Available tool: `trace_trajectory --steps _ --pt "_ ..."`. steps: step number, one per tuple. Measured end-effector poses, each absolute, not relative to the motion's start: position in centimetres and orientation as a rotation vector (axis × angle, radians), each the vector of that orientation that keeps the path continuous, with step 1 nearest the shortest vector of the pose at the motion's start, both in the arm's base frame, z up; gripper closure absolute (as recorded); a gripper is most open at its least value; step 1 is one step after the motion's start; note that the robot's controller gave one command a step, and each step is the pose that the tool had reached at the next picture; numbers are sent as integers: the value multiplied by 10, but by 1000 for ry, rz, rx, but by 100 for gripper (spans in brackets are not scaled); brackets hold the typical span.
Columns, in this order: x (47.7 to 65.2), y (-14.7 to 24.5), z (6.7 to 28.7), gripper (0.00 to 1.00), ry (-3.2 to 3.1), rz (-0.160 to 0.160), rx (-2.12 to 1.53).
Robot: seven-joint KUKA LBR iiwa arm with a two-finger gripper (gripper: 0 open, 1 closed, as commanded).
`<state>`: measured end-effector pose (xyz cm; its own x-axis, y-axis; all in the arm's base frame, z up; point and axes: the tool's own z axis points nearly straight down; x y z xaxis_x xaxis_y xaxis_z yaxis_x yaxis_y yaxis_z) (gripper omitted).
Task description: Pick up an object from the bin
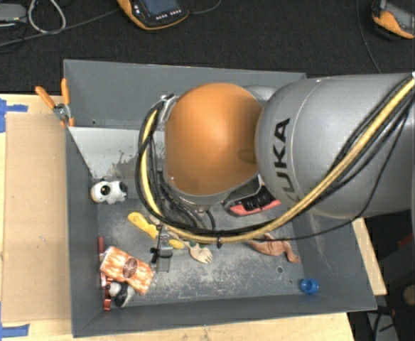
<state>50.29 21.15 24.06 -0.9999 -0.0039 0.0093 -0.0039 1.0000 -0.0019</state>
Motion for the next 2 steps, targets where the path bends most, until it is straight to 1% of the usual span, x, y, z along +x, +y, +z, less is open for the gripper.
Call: trace_trajectory --steps 1,2 --pt "505 210 245 0 -3140 0 -4" --pt "502 224 161 0 -3136 -1 -173"
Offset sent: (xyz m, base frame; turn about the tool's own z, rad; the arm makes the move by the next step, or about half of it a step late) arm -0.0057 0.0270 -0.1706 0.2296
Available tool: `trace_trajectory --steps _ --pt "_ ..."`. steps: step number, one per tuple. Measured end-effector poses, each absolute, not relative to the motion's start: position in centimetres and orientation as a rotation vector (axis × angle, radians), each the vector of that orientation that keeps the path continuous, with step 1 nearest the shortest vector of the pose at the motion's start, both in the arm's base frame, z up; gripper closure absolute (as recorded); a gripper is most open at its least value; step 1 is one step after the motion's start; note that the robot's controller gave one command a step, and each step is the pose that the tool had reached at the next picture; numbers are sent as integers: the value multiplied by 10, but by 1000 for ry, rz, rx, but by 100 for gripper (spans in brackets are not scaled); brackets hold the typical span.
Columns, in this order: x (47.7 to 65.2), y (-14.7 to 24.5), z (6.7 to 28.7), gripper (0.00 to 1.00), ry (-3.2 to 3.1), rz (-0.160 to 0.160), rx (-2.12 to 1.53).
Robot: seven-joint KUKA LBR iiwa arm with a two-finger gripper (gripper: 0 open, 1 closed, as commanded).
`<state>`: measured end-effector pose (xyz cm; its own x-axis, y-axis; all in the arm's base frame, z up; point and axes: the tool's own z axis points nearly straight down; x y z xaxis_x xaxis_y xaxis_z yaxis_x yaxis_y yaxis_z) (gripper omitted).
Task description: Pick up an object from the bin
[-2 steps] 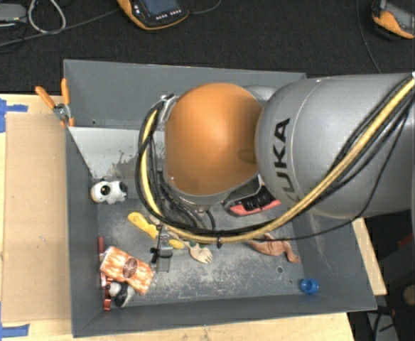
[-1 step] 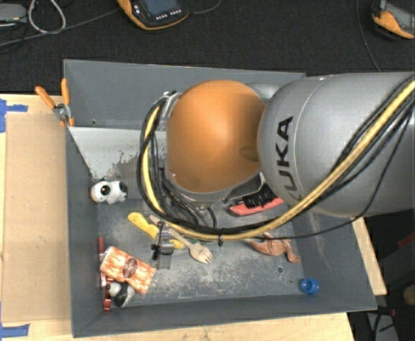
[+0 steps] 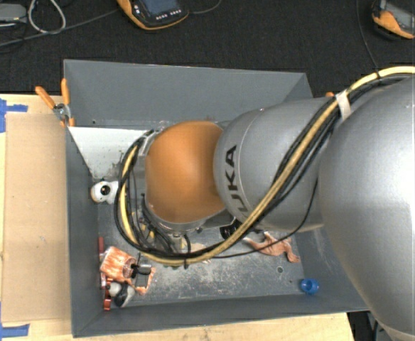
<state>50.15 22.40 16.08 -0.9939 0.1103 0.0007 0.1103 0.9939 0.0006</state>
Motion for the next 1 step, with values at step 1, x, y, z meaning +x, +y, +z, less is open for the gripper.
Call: trace_trajectory --steps 1 --pt "472 242 160 0 -3141 -5 -178"
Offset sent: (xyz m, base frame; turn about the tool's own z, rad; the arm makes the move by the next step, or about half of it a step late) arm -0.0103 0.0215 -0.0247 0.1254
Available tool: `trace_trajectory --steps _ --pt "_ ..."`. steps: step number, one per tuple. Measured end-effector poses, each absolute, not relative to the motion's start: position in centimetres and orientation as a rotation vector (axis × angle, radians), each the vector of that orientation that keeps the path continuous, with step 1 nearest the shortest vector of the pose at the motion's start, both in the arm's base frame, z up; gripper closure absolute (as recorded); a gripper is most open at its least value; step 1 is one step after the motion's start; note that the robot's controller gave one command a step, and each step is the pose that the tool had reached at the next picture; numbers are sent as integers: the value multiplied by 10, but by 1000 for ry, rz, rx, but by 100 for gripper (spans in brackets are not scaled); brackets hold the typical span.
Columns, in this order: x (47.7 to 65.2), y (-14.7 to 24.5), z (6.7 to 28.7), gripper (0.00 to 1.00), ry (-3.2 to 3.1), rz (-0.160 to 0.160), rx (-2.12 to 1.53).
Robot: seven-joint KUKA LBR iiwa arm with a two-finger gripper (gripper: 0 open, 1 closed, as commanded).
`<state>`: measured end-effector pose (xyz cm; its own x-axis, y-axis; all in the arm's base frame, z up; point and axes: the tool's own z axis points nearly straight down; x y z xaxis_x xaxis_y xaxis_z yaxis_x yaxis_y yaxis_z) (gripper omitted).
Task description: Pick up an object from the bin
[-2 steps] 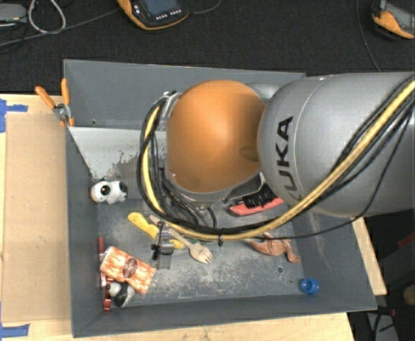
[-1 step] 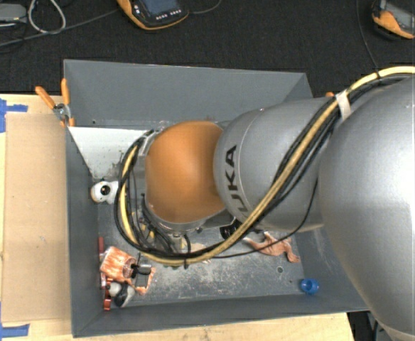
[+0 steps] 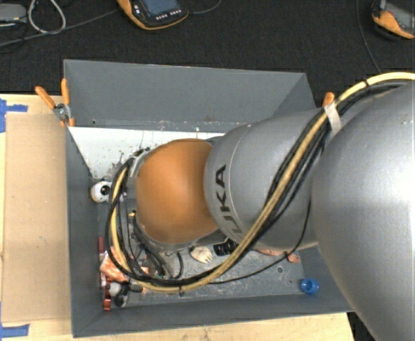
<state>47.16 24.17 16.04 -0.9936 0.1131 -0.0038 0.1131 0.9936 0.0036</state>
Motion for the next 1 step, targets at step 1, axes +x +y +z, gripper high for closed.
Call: trace_trajectory --steps 1 --pt "491 245 136 0 3125 -3 363"
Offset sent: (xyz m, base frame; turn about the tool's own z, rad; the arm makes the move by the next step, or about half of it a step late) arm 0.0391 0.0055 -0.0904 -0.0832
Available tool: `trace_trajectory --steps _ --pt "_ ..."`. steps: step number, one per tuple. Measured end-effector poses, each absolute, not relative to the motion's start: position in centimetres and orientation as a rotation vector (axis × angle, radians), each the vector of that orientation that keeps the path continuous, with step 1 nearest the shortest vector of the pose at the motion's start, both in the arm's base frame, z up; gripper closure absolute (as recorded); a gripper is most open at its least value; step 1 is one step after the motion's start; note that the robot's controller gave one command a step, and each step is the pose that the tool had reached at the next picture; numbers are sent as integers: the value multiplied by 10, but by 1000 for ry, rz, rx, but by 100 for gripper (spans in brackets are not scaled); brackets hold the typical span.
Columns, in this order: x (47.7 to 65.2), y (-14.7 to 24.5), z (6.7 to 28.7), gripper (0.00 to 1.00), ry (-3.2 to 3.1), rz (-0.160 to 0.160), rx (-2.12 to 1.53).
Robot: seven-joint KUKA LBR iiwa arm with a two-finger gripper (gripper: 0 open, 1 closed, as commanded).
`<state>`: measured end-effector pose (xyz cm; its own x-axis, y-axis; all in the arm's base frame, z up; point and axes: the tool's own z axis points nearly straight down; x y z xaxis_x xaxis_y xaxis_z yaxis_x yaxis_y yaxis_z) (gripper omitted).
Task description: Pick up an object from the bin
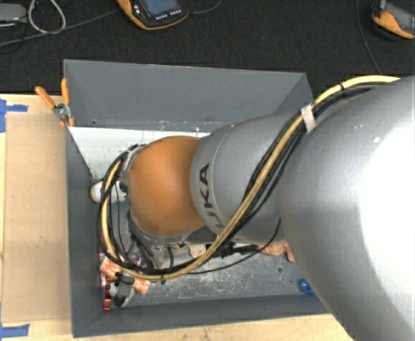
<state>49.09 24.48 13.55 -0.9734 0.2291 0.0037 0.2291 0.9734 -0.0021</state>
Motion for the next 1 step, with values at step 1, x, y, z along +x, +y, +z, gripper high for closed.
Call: trace_trajectory --steps 1 --pt "512 249 71 0 -3145 -9 -49"
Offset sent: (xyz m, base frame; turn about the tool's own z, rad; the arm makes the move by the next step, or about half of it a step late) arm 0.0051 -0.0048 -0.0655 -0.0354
